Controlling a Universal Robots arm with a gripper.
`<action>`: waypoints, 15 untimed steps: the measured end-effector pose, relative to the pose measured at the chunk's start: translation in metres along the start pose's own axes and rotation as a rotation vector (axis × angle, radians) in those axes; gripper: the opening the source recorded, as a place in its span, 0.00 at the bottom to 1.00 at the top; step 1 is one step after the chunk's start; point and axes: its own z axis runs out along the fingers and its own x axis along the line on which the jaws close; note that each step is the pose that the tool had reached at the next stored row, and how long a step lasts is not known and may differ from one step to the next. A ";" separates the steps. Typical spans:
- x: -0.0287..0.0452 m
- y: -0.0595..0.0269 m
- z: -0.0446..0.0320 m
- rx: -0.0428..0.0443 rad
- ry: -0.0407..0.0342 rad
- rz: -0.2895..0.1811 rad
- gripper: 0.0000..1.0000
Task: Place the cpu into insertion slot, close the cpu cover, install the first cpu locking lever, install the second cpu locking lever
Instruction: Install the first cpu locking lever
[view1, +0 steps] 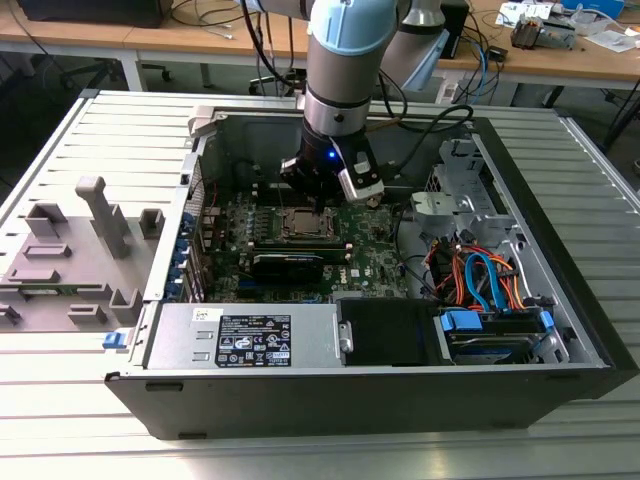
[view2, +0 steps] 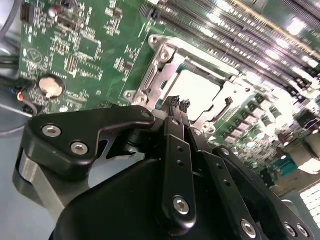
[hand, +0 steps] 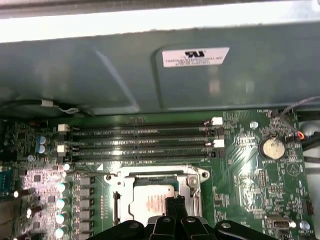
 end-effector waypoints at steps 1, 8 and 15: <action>0.0000 0.0000 0.0000 -0.0078 0.0003 0.000 0.11; 0.0000 0.0000 0.0000 -0.0154 0.0007 -0.001 0.11; 0.0002 -0.0001 0.0000 -0.0154 0.0008 -0.001 0.11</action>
